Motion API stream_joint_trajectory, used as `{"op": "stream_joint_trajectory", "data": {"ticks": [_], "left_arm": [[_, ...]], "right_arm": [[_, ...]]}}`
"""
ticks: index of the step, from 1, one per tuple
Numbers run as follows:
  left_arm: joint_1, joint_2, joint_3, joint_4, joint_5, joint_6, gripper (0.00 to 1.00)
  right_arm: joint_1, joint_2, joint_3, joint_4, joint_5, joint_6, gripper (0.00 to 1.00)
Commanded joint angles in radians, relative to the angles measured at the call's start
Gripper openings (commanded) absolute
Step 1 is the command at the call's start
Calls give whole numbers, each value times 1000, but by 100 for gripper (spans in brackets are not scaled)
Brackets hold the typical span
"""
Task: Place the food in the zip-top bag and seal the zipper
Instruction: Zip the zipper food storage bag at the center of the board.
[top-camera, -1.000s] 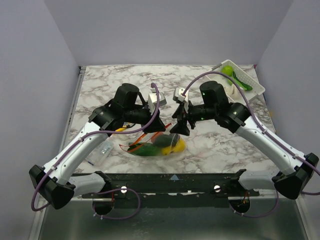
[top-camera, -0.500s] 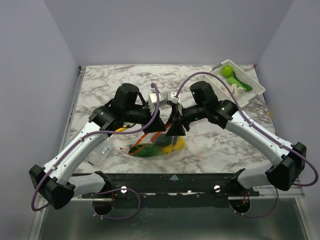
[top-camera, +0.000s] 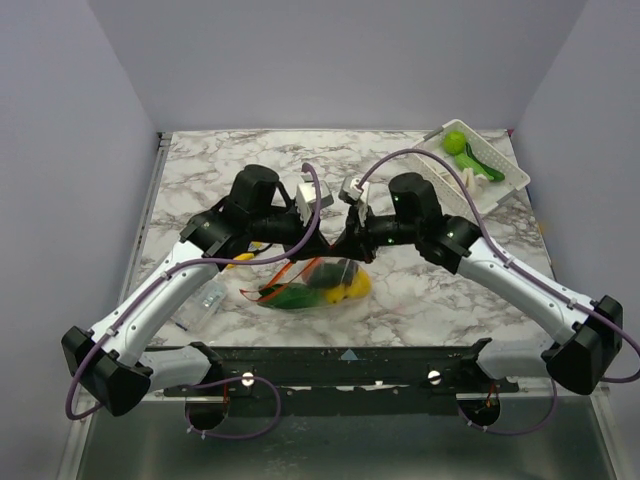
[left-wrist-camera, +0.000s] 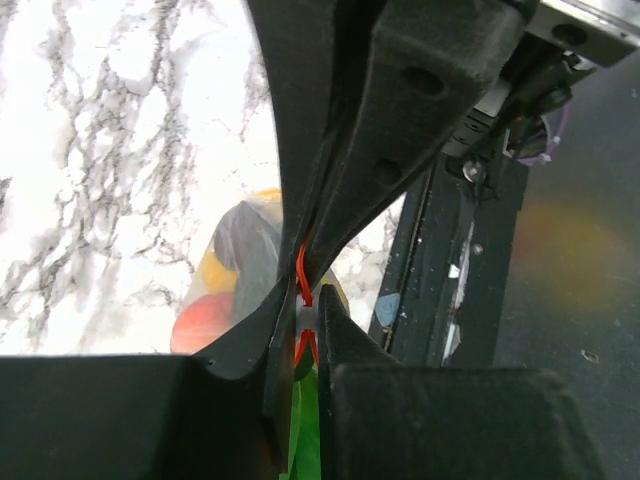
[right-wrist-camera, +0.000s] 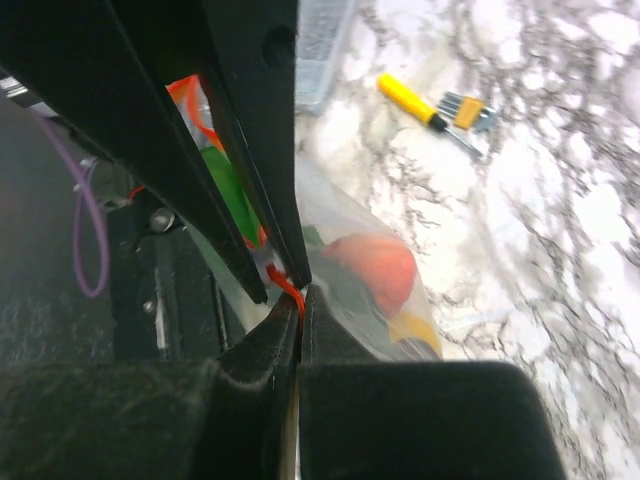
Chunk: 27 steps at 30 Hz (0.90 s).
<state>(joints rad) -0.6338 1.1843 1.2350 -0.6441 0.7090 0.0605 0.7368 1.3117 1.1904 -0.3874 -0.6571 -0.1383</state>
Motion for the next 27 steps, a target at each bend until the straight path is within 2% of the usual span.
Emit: {"op": "stream_joint_trajectory", "data": {"ticks": [1,4,8,15,18,20,24,27], "left_arm": [[-10,-2,7,2,-28,-43,0],[-9,12,11,-19,-57,-56,0],[-10,3,-5,-17,-105,-101,0],[-9,-21,-15,-79,-141,-107,0],[-10,-50,-28,-106,-143,-110,0],[-9,-77,-39,-109,-141,-106,0],[-9,-108,-41,-105,-142,-110,0],[-9,-110,-50,-95,-149,-103,0]], "right_arm": [[-10,-89,-141,302,355,249,0],[-11,-142,-240,432,477,384,0],[-10,-200,-377,557,625,465,0],[-11,-237,-446,588,726,518,0],[-11,-252,-443,572,719,511,0],[-16,-243,-395,496,682,485,0],[-15,-292,-418,487,668,472,0],[-15,-297,-385,434,518,378,0]]}}
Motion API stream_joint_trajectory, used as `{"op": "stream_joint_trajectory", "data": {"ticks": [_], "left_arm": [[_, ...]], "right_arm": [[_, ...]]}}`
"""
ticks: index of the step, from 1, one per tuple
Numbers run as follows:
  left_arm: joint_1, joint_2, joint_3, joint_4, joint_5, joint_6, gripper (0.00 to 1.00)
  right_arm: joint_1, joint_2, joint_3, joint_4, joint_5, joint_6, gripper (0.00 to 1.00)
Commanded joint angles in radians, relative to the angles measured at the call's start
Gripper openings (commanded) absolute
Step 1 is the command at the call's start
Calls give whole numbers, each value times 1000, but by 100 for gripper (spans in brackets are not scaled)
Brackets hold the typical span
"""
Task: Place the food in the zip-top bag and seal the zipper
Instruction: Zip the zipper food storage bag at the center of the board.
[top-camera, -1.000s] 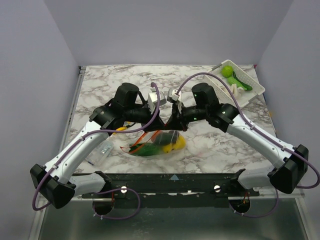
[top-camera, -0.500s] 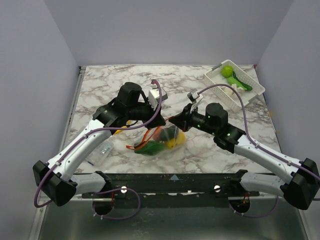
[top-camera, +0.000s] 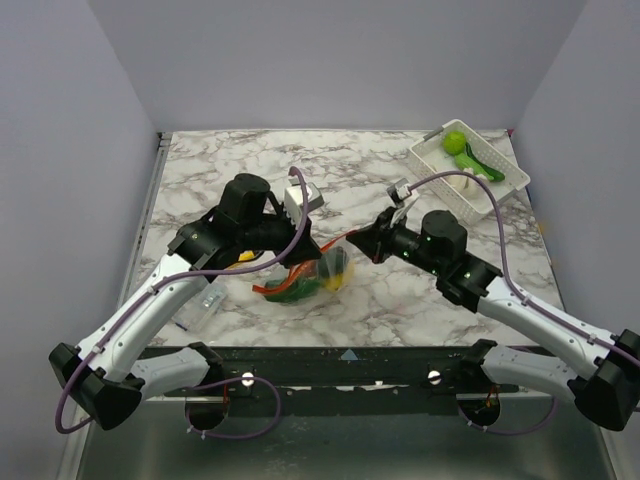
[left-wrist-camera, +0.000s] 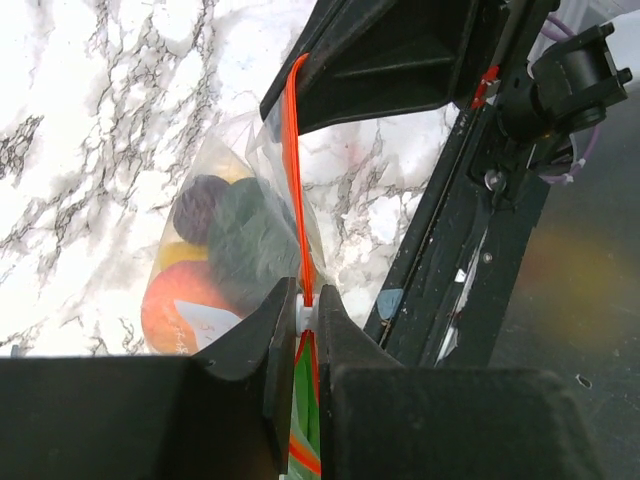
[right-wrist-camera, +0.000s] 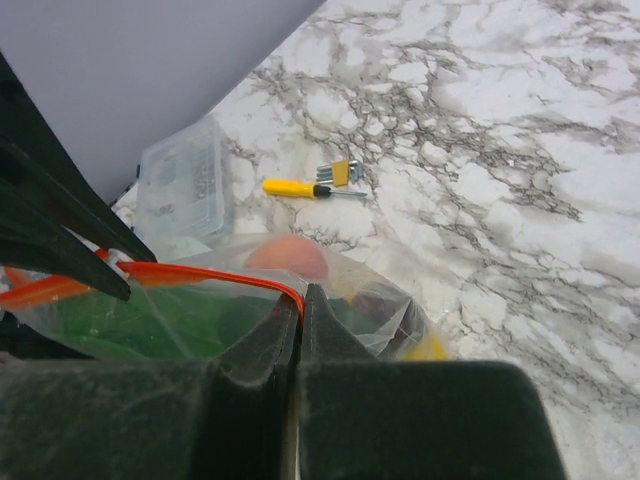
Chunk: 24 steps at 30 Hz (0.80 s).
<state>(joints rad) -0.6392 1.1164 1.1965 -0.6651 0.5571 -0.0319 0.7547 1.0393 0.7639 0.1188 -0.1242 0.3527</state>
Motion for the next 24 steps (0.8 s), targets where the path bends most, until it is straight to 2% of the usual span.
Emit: {"op": "stream_joint_trajectory", "data": {"ticks": [1,2,3,6,9,10,13,17,24], "left_arm": [[-4,-37,-7,-74,5,-6,0],[-5,-31,-1,-77,11,-1,0],[-4,-25,4,-80,14,5,0],[-5,-13,17,-79,42,25,0],[-4,-6,22,-84,66,50,0],[-5,-6,20,-85,67,55,0],[-4,-4,18,-92,73,63,0],[-4,-16,15,-90,68,65,0],[-4,-25,0,-72,80,55,0]], "right_arm": [[-33,-29,58,-99,-93,-150,1],[-33,-30,88,-143,-146,-193,11],[-33,-25,118,-208,-196,-228,27],[-33,25,236,-392,-295,-394,60],[-33,71,324,-507,-327,-522,78],[-32,90,344,-522,-339,-562,81],[-32,171,455,-604,-443,-640,81],[-32,272,574,-738,-642,-723,74],[-33,332,561,-733,-705,-725,68]]}}
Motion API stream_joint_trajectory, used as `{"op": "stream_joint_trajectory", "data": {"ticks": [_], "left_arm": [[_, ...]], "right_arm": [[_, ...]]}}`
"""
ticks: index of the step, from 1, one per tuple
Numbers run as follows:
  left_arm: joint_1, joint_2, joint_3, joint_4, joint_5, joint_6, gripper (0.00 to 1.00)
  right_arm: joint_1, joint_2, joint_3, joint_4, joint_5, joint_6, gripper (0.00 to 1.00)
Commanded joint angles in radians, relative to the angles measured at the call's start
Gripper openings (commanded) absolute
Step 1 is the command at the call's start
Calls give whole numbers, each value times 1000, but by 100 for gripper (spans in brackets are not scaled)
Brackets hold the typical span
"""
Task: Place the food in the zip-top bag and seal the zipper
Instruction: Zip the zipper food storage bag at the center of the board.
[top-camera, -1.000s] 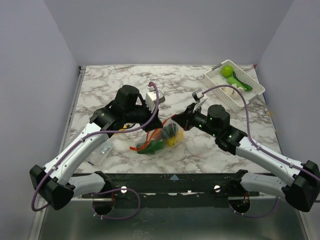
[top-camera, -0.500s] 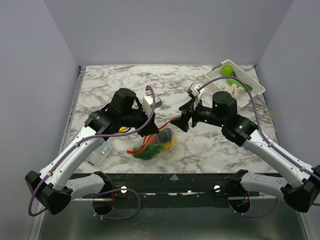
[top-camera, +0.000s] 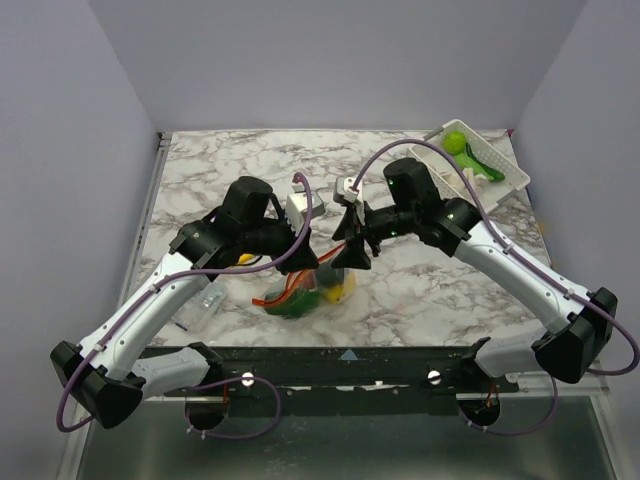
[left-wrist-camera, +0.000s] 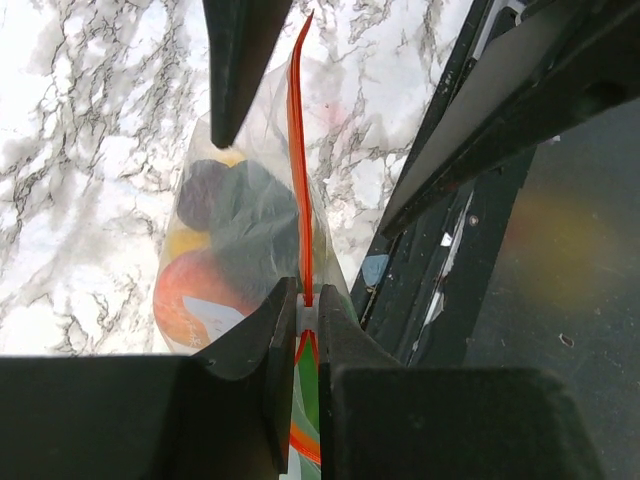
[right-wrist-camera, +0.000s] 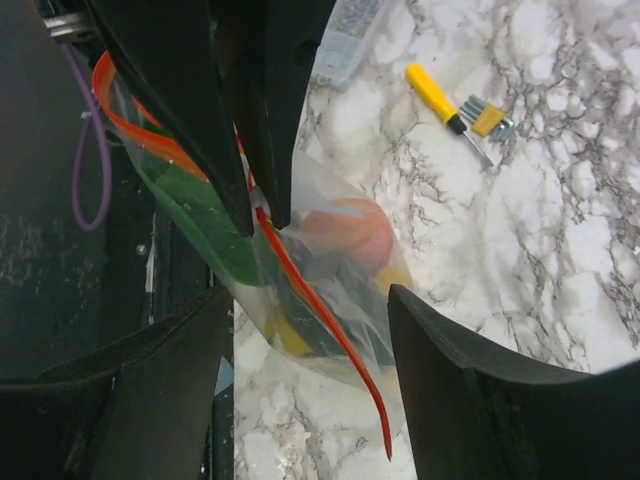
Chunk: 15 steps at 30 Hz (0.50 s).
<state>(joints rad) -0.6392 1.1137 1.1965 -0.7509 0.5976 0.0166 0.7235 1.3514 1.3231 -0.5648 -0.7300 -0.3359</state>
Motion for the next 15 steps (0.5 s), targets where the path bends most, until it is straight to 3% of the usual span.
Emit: {"op": "stream_joint_trajectory", "data": {"ticks": [1,2,5,8,9,15], "left_arm": [[-4,-24,0,16,43,7,0],[-4,-23,0,18,41,5,0],[-4,-25,3,18,40,3,0],[-4,-25,7,9,25,3,0],[-4,-26,9,6,18,-2,0],[-5,-55,10,-19,-69,-46,0]], "right_arm": [[-1,22,-2,-35,-95,-31,65],[-2,26,-7,-26,-91,-24,63],[-2,18,-24,22,-22,-7,32],[-1,-26,-71,103,48,27,15],[-1,-40,-86,123,82,42,4],[-1,-106,-188,221,416,161,0]]}}
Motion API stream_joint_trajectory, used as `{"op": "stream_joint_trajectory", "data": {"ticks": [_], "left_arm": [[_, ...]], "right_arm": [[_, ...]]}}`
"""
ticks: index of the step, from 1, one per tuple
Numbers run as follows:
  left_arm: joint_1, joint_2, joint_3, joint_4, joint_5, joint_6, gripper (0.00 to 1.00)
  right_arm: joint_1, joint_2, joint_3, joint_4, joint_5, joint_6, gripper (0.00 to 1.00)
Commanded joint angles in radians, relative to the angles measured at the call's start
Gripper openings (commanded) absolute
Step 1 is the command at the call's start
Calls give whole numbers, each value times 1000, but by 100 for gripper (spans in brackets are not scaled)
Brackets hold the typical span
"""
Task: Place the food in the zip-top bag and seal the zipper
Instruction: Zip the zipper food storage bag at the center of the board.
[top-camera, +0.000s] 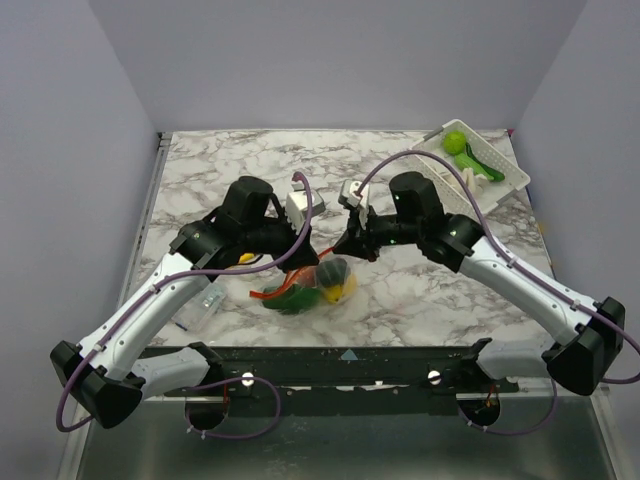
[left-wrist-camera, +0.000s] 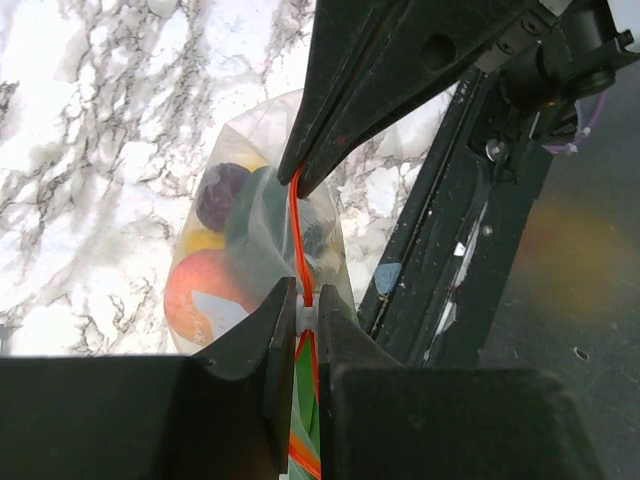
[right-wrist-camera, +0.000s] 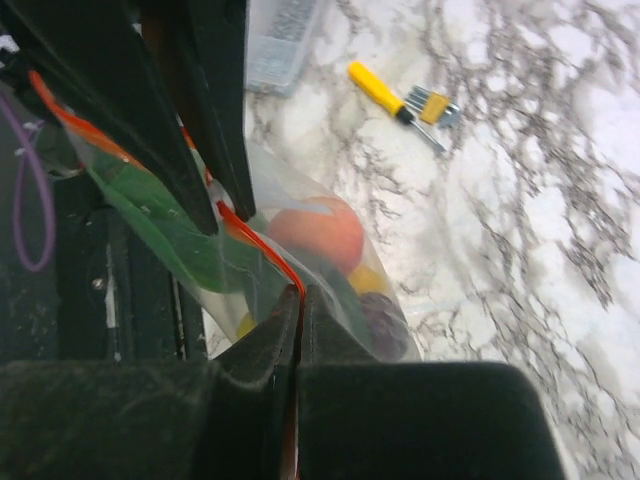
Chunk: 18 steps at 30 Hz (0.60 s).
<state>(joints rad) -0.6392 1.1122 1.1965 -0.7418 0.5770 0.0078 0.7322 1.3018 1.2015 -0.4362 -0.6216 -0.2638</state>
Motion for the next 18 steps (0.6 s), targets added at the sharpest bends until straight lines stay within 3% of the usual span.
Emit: {"op": "stream_joint_trajectory", "data": {"ticks": [1,7,11,15,18], "left_arm": [[-4,-60,9,-35,-54,-40,0],[-4,-98,11,-88,-99,-43,0],[-4,-119,0,-109,-121,-45,0],[-4,-130,-12,-124,-130,-45,0],[-4,-135,-18,-104,-105,-53,0]], "right_arm": [[-10,-81,-96,126,381,114,0],[-12,-184,-197,150,714,208,0],[-10,-223,-215,96,804,247,0],[-11,-281,-249,104,807,261,0],[-11,-309,-242,106,647,244,0]]}}
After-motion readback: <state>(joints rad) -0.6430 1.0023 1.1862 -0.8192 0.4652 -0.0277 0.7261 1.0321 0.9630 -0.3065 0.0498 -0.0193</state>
